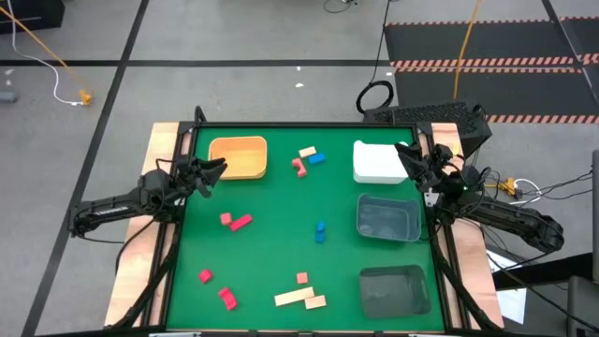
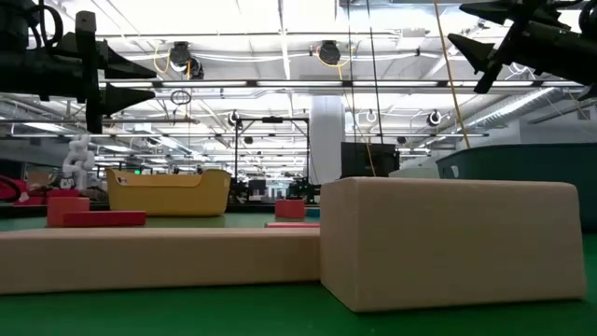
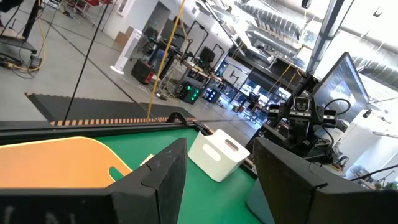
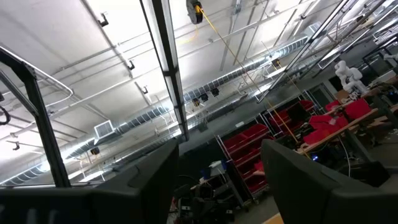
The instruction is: Sort & place blocks by color
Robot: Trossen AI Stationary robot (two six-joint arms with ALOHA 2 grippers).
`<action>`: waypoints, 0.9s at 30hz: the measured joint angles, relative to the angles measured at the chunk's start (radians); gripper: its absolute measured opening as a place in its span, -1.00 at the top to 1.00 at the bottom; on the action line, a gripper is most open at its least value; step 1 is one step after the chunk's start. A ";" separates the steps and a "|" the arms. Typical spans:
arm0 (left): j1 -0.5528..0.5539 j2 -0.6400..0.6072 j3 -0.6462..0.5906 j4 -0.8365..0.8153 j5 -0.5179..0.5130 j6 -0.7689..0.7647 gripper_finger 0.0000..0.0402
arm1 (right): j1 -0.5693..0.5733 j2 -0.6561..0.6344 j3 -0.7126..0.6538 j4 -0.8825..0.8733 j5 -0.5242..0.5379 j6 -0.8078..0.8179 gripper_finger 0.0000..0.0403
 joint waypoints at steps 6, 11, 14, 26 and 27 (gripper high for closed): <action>0.000 0.000 0.000 0.000 0.000 0.000 0.07 | 0.000 0.000 0.000 0.000 0.000 0.000 -0.10; 0.000 0.000 0.000 0.000 0.000 0.000 0.07 | 0.000 0.000 0.000 0.000 0.000 0.000 -0.10; 0.000 0.000 0.000 0.000 0.000 0.000 0.07 | 0.000 0.000 0.000 0.000 0.000 0.000 -0.10; 0.000 0.000 0.000 0.079 -0.032 -0.001 0.07 | 0.000 0.000 0.000 0.000 0.000 0.000 -0.10; 0.000 0.000 0.000 0.094 -0.033 -0.003 0.07 | 0.000 0.000 0.000 0.000 0.000 0.000 -0.10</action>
